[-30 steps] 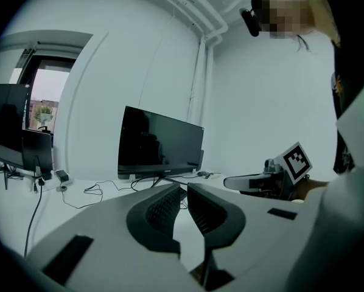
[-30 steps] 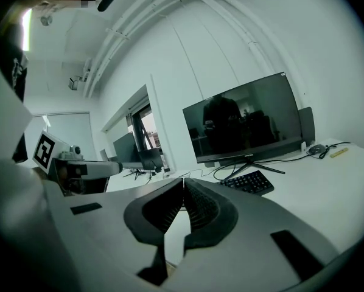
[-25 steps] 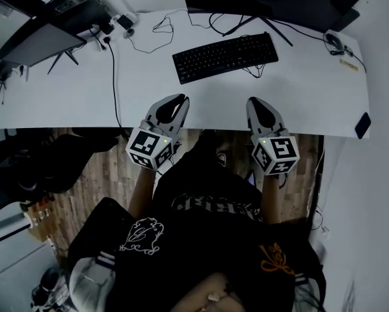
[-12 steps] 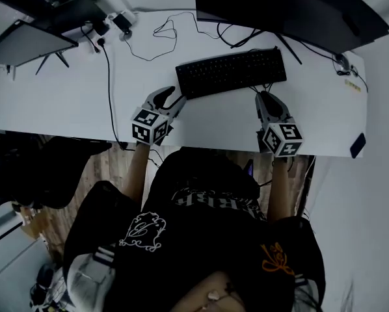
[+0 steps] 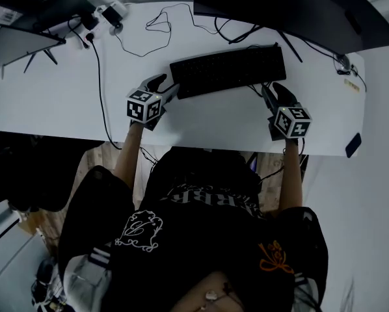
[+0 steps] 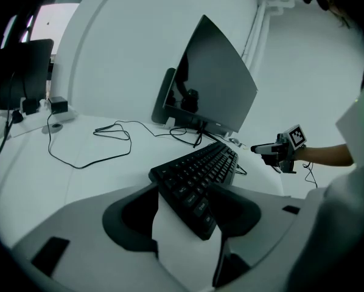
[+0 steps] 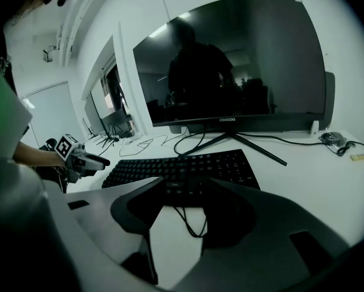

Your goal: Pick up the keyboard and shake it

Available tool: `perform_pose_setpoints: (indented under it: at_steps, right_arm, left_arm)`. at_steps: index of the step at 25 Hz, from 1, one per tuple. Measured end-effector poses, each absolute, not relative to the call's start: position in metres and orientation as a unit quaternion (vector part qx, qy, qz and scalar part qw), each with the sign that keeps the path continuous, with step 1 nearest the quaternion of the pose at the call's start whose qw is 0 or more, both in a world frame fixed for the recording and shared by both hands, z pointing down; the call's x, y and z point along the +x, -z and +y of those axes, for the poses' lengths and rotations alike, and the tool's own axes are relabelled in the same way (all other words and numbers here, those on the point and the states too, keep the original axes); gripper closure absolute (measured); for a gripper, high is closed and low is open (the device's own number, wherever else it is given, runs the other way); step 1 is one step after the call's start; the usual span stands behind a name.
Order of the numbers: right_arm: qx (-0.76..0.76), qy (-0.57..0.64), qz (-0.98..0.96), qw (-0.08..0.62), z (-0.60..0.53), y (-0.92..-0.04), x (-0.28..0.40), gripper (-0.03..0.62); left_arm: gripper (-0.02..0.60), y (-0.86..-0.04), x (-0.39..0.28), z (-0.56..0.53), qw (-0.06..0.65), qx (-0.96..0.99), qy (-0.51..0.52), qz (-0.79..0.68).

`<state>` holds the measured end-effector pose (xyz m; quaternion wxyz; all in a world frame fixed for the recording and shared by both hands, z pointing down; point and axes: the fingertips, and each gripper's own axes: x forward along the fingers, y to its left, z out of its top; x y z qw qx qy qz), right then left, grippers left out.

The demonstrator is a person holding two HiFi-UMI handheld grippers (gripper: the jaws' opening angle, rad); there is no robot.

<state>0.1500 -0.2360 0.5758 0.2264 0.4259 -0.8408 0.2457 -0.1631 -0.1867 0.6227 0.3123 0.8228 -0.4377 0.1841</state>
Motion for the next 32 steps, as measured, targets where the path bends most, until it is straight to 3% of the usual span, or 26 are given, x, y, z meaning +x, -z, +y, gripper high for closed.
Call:
perform_pose_setpoints:
  at_steps: [13, 32]
  right_arm:
    - [0.361, -0.274, -0.834, 0.314, -0.315, -0.641, 0.208, 0.233]
    - [0.285, -0.261, -0.857, 0.34, -0.319, -0.665, 0.212, 0.207]
  left_arm:
    - [0.221, -0.647, -0.147, -0.219, 0.423, 0.781, -0.127, -0.442]
    - [0.21, -0.659, -0.137, -0.239, 0.439, 0.761, -0.164, -0.449]
